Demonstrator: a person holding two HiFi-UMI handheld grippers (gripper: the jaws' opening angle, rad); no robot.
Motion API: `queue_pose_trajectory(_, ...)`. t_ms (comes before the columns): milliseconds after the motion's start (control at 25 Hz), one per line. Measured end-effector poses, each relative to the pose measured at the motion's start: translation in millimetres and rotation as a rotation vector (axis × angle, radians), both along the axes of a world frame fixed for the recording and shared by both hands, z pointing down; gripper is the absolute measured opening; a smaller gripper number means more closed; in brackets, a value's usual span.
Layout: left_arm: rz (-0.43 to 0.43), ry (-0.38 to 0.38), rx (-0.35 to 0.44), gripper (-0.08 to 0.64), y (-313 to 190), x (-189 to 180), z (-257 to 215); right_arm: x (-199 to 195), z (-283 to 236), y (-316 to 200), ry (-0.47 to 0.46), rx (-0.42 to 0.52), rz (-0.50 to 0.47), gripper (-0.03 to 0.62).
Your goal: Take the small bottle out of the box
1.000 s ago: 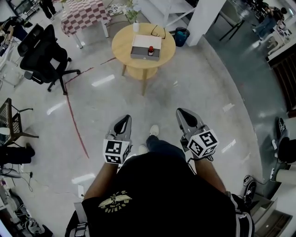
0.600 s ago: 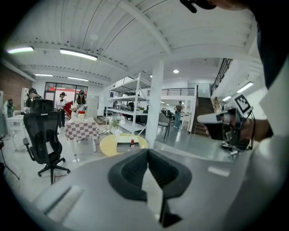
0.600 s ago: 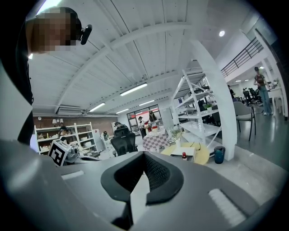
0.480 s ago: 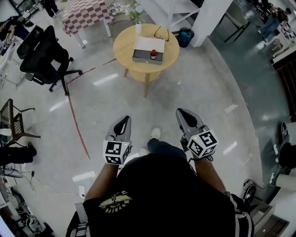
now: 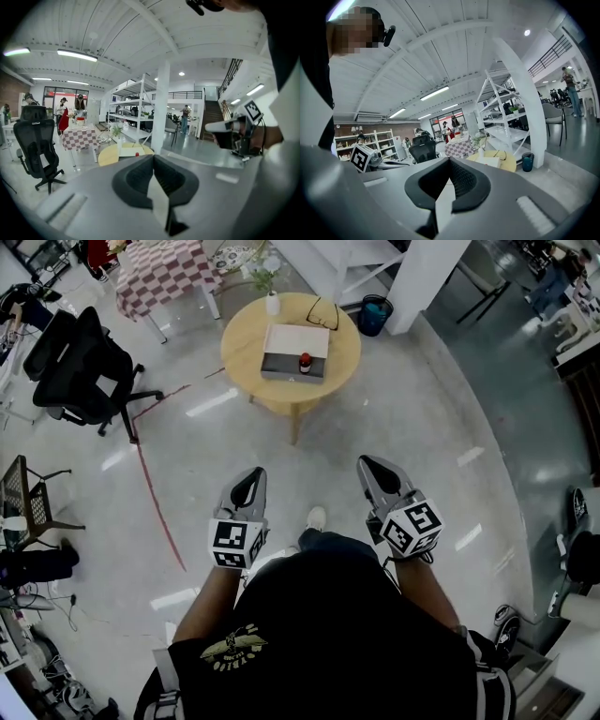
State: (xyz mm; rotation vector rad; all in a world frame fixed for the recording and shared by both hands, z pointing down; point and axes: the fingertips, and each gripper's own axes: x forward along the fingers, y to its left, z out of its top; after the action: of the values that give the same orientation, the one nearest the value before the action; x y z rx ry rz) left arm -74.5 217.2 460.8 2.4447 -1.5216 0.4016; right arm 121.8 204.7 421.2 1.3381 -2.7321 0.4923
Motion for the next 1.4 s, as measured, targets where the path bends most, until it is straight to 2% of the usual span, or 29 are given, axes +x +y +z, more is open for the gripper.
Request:
queue_pose_trajectory(560,-0.092,-0.029,0.026,0.000,-73,2,-15,14,-13,-85,-0.015,0.040,-0.068,0.008)
queue_pose_trajectory(840,-0.087,-0.036,0.068,0.000,-95,22,-25,30,-9,-105,-0.040,0.044,-0.062,0.008)
queue_pose_trajectory(1000,-0.081,-0.060,0.050,0.000,-91,21,-19,27,-2,-108,-0.046,0.027,-0.073,0.008)
queue_pose_trajectory(1280,-0.101,-0.059,-0.008,0.000,-84,4,-2,4,2,-116,-0.021,0.013,-0.110,0.008)
queue_pose_trajectory(1400,-0.091,-0.053,-0.008,0.000,-88,4,-5,-5,-5,-117,-0.032,0.022,-0.117,0.008)
